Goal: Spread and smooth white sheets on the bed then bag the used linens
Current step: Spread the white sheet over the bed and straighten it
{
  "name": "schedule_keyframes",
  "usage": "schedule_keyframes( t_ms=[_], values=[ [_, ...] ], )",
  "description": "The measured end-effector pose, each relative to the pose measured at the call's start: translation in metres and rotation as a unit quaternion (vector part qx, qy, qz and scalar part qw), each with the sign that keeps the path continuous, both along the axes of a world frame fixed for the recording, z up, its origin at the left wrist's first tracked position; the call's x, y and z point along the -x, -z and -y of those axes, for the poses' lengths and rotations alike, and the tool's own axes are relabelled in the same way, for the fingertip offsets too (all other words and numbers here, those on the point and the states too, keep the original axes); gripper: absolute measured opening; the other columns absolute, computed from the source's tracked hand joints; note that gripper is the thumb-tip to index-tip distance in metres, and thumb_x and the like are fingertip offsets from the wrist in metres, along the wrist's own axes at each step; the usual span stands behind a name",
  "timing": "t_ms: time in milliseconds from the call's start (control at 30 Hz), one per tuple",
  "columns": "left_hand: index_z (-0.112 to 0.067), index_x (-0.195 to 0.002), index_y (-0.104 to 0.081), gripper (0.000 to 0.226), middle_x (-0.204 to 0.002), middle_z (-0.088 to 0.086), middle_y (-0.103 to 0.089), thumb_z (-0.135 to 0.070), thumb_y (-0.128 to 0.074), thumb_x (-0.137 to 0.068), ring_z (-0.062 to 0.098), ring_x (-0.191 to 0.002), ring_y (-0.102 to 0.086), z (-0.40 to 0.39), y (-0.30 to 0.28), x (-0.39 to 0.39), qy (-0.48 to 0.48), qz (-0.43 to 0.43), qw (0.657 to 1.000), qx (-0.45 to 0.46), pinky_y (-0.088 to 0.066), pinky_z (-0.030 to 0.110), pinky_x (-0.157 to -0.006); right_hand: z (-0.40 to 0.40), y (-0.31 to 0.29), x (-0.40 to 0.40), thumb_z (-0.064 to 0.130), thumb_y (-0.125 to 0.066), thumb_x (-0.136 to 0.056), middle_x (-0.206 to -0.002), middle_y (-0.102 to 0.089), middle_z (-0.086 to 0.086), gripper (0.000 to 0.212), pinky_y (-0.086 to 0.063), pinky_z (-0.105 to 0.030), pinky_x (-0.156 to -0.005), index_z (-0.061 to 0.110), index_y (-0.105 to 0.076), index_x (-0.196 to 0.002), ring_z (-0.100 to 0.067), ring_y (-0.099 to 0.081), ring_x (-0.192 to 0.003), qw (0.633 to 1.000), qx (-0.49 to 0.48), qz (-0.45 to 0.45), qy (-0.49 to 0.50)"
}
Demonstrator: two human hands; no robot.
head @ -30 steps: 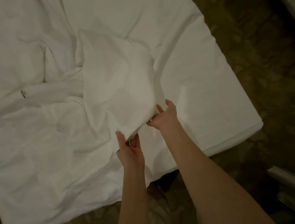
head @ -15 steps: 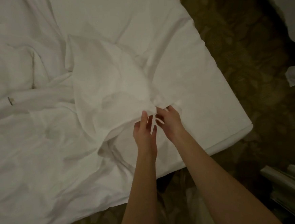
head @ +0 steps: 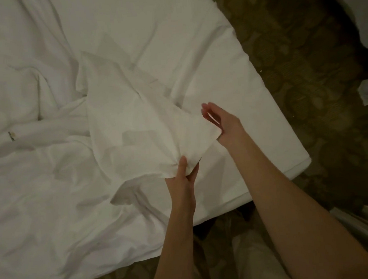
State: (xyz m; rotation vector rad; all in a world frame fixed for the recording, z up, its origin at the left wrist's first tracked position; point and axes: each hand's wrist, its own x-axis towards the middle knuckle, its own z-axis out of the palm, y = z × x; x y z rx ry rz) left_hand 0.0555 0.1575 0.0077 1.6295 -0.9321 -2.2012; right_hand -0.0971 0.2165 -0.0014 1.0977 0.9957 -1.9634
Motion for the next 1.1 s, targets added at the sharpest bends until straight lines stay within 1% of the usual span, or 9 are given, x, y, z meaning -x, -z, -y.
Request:
schedule_keyframes(
  t_ms=[100, 200, 333, 433, 567, 700, 833, 967, 1100],
  values=[
    [-0.017, -0.142, -0.042, 0.056, -0.134, 0.005, -0.057, -0.008, -0.064, -0.090, 0.029, -0.120, -0.058, -0.014, 0.000, 0.007, 0.023, -0.017, 1.000, -0.004, -0.056, 0.037, -0.089, -0.015, -0.003, 0.013, 0.031, -0.076, -0.080, -0.095, -0.071, -0.006, 0.031, -0.057, -0.035, -0.079, 0.009, -0.068, -0.099, -0.019, -0.068, -0.083, 0.974, -0.083, -0.044, -0.207],
    [-0.015, -0.139, -0.046, 0.054, -0.130, 0.007, -0.061, -0.007, -0.065, -0.089, 0.026, -0.114, -0.063, -0.033, 0.001, 0.021, 0.062, -0.016, 0.998, -0.012, -0.057, 0.034, -0.085, -0.026, 0.009, 0.005, 0.018, -0.081, -0.074, -0.109, -0.068, -0.014, 0.042, -0.056, -0.036, -0.080, -0.001, -0.066, -0.108, -0.022, -0.066, -0.085, 0.925, -0.126, -0.046, -0.355],
    [-0.007, -0.141, -0.042, 0.054, -0.124, 0.011, -0.065, -0.014, -0.064, -0.092, 0.022, -0.099, -0.070, -0.060, 0.007, 0.037, 0.105, 0.019, 0.992, -0.068, -0.056, 0.028, -0.086, -0.050, 0.017, 0.008, 0.005, -0.083, -0.070, -0.109, -0.068, -0.017, 0.052, -0.056, -0.035, -0.081, -0.005, -0.060, -0.115, -0.025, -0.066, -0.088, 0.932, -0.178, -0.092, -0.303],
    [-0.006, -0.138, -0.044, 0.048, -0.120, 0.009, -0.066, -0.013, -0.062, -0.093, 0.019, -0.094, -0.071, -0.075, 0.018, 0.046, 0.061, 0.023, 0.992, -0.108, -0.058, 0.024, -0.079, -0.078, 0.019, 0.020, 0.007, -0.082, -0.071, -0.084, -0.067, -0.010, 0.018, -0.053, -0.032, -0.071, 0.005, -0.066, -0.078, -0.021, -0.062, -0.074, 0.923, -0.258, -0.152, -0.244],
    [-0.003, -0.132, -0.051, 0.039, -0.114, 0.010, -0.067, -0.011, -0.059, -0.095, 0.019, -0.090, -0.070, -0.097, 0.034, 0.054, 0.044, 0.039, 0.987, -0.150, -0.059, 0.025, -0.071, -0.118, 0.034, 0.019, 0.008, -0.080, -0.073, -0.069, -0.056, -0.001, 0.027, -0.044, -0.024, -0.059, 0.014, -0.055, -0.062, -0.016, -0.051, -0.067, 0.905, -0.354, -0.147, -0.185],
    [-0.004, -0.135, -0.047, 0.038, -0.114, 0.010, -0.064, -0.011, -0.054, -0.098, 0.021, -0.089, -0.067, -0.113, 0.048, 0.050, 0.093, 0.103, 0.969, -0.206, -0.056, 0.030, -0.077, -0.146, 0.060, -0.010, 0.005, -0.074, -0.078, -0.076, -0.056, 0.004, 0.012, -0.042, -0.019, -0.059, 0.005, -0.064, -0.083, -0.018, -0.054, -0.083, 0.900, -0.404, -0.081, -0.139],
    [-0.007, -0.129, -0.046, 0.031, -0.110, 0.011, -0.065, -0.024, -0.039, -0.105, 0.025, -0.096, -0.066, -0.109, 0.050, 0.041, 0.166, 0.167, 0.930, -0.283, -0.052, 0.034, -0.083, -0.150, 0.068, -0.017, 0.004, -0.072, -0.080, -0.104, -0.060, -0.004, 0.041, -0.044, -0.024, -0.079, 0.003, -0.062, -0.120, -0.017, -0.054, -0.095, 0.893, -0.391, -0.074, -0.212],
    [-0.003, -0.104, -0.060, 0.032, -0.090, 0.006, -0.073, -0.026, -0.038, -0.104, 0.019, -0.083, -0.070, -0.095, 0.041, 0.051, 0.293, 0.156, 0.890, -0.312, -0.056, 0.029, -0.071, -0.137, 0.062, 0.010, 0.013, -0.075, -0.080, -0.098, -0.065, -0.006, 0.035, -0.046, -0.024, -0.070, 0.002, -0.067, -0.112, -0.018, -0.059, -0.090, 0.874, -0.378, -0.140, -0.272],
    [-0.009, -0.100, -0.064, 0.029, -0.088, 0.000, -0.075, -0.027, -0.041, -0.101, 0.014, -0.081, -0.072, -0.071, 0.029, 0.073, 0.382, 0.130, 0.878, -0.257, -0.055, 0.027, -0.073, -0.138, 0.059, 0.017, 0.010, -0.074, -0.082, -0.090, -0.060, -0.003, 0.032, -0.043, -0.020, -0.064, -0.004, -0.066, -0.109, -0.017, -0.055, -0.086, 0.889, -0.393, -0.111, -0.209]
  ],
)
